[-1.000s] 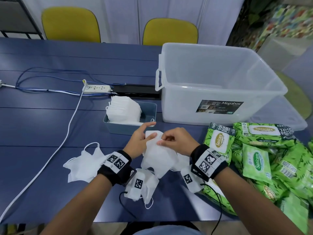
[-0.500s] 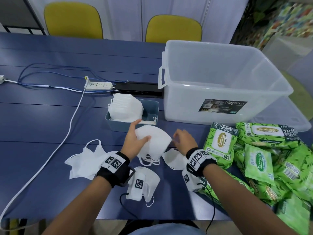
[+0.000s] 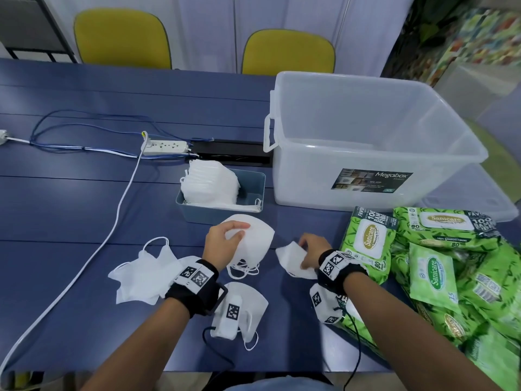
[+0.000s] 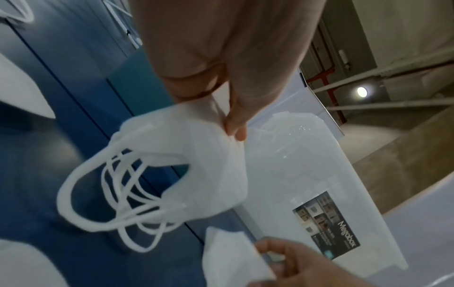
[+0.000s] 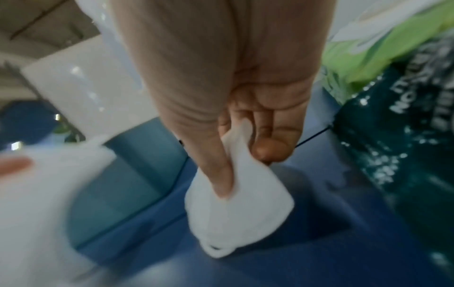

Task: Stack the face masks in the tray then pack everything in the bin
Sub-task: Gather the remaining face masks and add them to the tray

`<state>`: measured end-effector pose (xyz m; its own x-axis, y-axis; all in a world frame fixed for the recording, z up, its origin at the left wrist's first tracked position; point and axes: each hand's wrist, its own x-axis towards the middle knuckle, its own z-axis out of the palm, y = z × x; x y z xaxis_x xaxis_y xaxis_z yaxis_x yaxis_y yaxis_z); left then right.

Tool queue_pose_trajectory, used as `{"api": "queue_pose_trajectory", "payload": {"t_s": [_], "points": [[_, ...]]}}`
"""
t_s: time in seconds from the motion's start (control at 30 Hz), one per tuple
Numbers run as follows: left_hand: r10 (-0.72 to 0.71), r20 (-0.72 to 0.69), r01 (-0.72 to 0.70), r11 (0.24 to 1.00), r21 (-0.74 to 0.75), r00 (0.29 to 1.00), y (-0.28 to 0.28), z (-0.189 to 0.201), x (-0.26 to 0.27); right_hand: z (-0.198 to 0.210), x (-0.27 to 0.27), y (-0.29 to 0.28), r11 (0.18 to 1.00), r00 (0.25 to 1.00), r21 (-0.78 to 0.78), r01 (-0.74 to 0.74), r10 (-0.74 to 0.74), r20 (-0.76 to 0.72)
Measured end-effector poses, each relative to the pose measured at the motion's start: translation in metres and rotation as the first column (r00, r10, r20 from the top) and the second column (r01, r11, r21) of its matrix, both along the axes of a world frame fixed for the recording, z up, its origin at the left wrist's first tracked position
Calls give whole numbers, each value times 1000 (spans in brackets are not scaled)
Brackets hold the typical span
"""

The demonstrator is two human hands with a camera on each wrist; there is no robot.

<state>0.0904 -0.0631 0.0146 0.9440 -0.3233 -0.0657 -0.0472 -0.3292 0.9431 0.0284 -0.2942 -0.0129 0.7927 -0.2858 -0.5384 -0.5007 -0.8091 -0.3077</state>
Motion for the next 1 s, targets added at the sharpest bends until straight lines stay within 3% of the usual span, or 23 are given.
{"api": "queue_pose_trajectory", "payload": {"t_s": [0.1, 0.27, 0.4, 0.6, 0.67, 0.77, 0.87, 1.0], "points": [[15, 15, -17, 993, 117, 1000, 4, -8, 2, 4, 0, -5, 974, 982, 202, 107, -135, 131], [-88, 58, 74, 975, 209, 994, 5, -8, 3, 33, -12, 5, 762, 900, 634, 131, -359, 246], [-281, 74, 266, 950, 164, 957, -1, -6, -1, 46, -21, 16, 468, 881, 874, 133, -459, 112], [-213, 32, 215, 975, -64, 977, -13, 2, -8, 51, -29, 32, 301, 859, 922, 244, -508, -61], [-191, 55, 194, 980, -46, 980, -12, 2, -6, 51, -28, 31, 314, 844, 902, 296, -529, -93], [-193, 38, 195, 980, -48, 980, -10, 3, -4, 54, -25, 26, 398, 852, 867, 299, -520, -56], [-177, 17, 178, 980, -86, 984, -10, 3, -4, 59, -22, 27, 480, 861, 859, 178, -499, 100], [-109, -23, 103, 977, -184, 994, -14, 9, -9, 60, -17, 35, 632, 767, 769, 99, -541, 345]]}}
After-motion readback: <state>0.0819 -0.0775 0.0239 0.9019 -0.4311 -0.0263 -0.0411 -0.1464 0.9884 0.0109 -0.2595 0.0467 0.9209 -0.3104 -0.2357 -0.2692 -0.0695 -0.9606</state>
